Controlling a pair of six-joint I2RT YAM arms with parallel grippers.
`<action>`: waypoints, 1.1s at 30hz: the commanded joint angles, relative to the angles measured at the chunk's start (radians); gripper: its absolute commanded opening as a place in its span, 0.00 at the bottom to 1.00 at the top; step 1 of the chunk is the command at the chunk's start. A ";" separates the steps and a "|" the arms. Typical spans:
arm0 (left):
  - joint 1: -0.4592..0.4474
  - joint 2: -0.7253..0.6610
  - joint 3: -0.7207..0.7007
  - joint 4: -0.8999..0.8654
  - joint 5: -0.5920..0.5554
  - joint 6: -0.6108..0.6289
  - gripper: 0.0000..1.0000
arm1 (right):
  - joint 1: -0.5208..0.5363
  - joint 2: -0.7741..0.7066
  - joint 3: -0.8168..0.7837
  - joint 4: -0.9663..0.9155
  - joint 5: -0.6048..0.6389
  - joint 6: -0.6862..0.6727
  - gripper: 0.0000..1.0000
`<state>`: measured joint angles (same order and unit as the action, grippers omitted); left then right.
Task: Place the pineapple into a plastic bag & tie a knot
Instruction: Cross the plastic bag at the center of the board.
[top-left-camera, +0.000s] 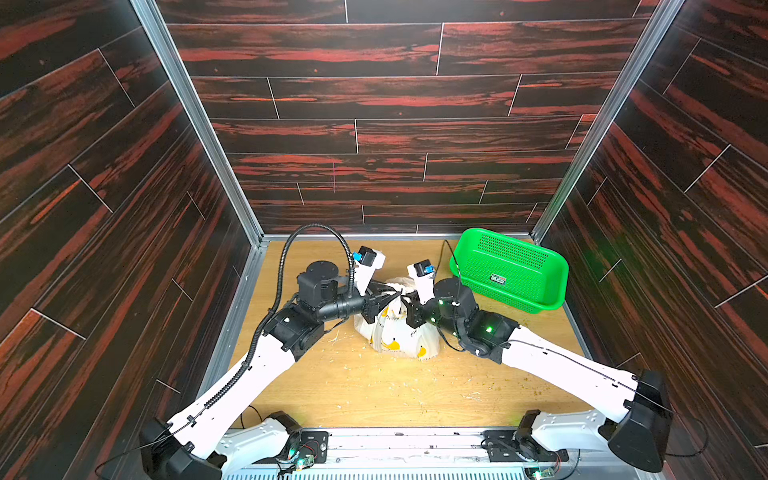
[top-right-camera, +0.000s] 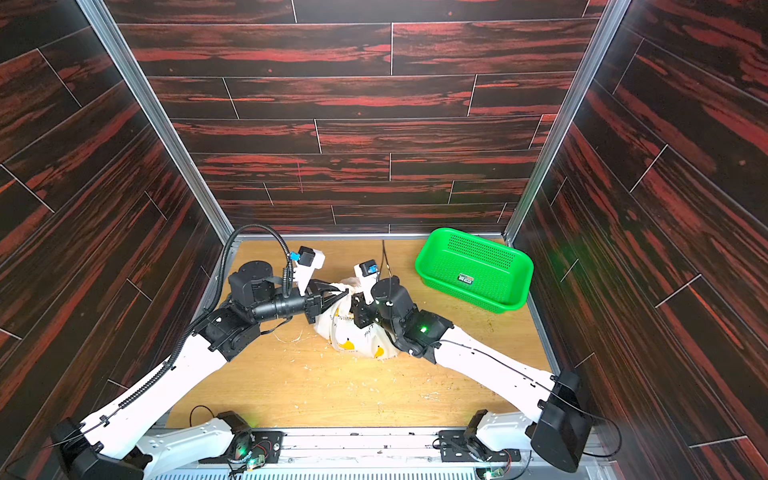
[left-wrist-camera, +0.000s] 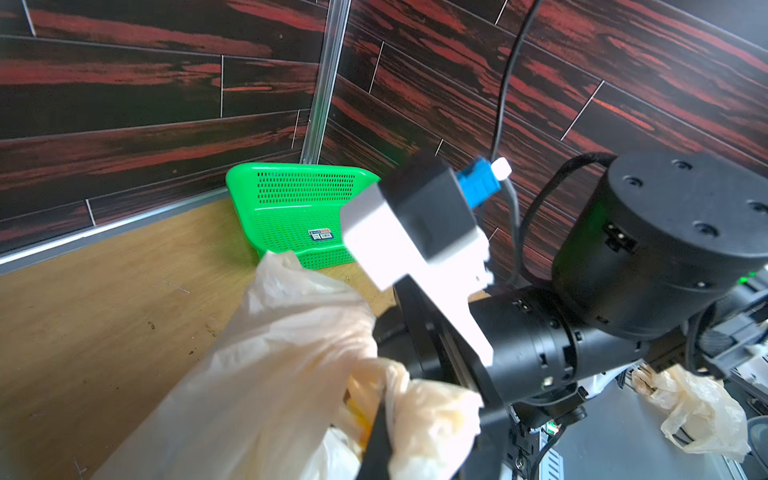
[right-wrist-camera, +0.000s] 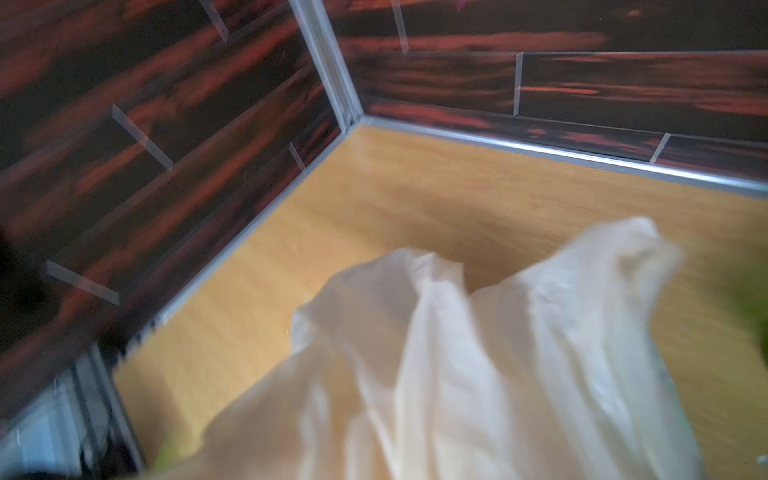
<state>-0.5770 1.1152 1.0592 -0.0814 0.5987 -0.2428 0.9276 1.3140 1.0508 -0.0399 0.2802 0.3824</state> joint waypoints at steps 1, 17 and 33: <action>-0.005 -0.053 -0.012 0.029 0.044 -0.009 0.00 | -0.004 0.017 -0.020 0.131 0.162 0.161 0.04; -0.145 -0.118 -0.113 -0.053 0.067 -0.051 0.00 | -0.049 -0.043 -0.099 0.349 0.329 0.050 0.05; -0.174 -0.204 -0.177 -0.231 -0.148 0.059 0.00 | -0.183 -0.020 -0.120 0.518 -0.500 -0.056 0.01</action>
<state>-0.7307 0.9413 0.9092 -0.1936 0.4236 -0.2398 0.7692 1.2980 0.9089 0.3069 -0.1421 0.3542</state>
